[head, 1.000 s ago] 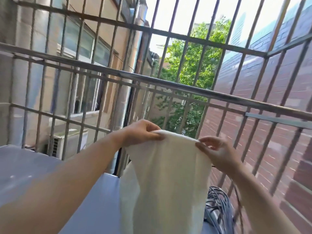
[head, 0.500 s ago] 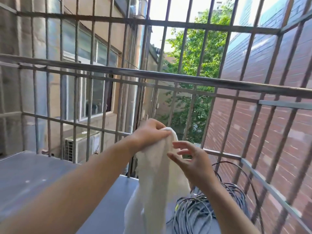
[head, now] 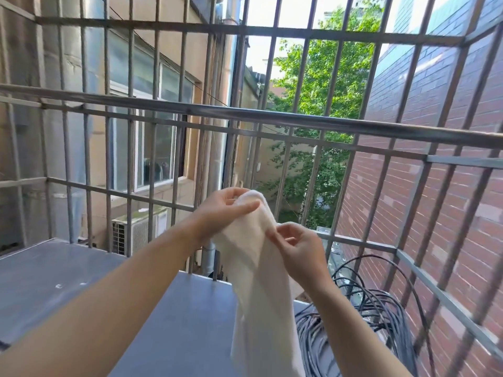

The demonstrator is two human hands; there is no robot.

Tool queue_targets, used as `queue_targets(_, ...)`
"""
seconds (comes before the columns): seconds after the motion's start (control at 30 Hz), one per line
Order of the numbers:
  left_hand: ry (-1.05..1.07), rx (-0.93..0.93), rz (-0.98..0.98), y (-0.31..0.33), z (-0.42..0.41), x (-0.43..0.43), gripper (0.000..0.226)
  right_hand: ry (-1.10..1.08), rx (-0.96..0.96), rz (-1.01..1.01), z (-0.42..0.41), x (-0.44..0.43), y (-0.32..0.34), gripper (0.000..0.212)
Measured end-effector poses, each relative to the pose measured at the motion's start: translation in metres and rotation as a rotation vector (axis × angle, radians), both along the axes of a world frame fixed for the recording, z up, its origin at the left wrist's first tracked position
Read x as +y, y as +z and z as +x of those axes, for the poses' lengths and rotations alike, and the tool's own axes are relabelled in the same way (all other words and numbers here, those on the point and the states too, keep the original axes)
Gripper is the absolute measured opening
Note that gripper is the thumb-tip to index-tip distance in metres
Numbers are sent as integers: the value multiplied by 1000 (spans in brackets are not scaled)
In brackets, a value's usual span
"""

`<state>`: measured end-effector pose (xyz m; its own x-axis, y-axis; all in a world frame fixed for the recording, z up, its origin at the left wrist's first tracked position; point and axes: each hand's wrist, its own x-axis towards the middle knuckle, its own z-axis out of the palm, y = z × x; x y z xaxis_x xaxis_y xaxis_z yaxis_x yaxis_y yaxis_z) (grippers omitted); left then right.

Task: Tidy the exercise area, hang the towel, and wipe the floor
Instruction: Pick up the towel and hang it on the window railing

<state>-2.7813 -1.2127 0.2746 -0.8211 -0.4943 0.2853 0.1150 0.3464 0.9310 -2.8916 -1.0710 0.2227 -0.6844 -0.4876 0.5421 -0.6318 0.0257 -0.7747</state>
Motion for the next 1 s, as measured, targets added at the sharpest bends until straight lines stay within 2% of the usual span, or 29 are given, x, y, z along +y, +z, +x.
queue_targets(0.07, -98, -12, 39, -8, 7, -8, 83, -12, 41, 7, -5, 1, 7, 15)
queue_targets(0.17, -226, -13, -47, -14, 15, -8, 96, -43, 90, -12, -13, 3, 18, 11)
queue_targets(0.23, -205, -11, -109, -15, 17, -6, 90, -65, 116, -20, -18, 6, 23, 11)
queue_targets(0.4, -135, 52, -138, -7, 14, -11, 43, -98, 112, 17, -32, 20, 24, 12)
queue_targets(0.53, -152, 12, -260, 0, 13, -10, 25, -130, 102, 28, -39, 34, 26, 14)
queue_targets(0.67, -226, -44, -258, -2, 11, -11, 21, -149, 76, -17, -43, 47, 35, 12)
queue_targets(0.83, -357, -13, 7, -3, 6, -5, 25, -133, 45, 29, -43, 54, 32, 12)
queue_targets(0.9, -278, 32, 44, -3, -2, 5, 21, -111, -4, 33, -41, 53, 26, 7)
queue_targets(1.0, -99, 31, -111, -6, -18, 22, 22, -12, -84, -20, -28, 50, 21, 3)
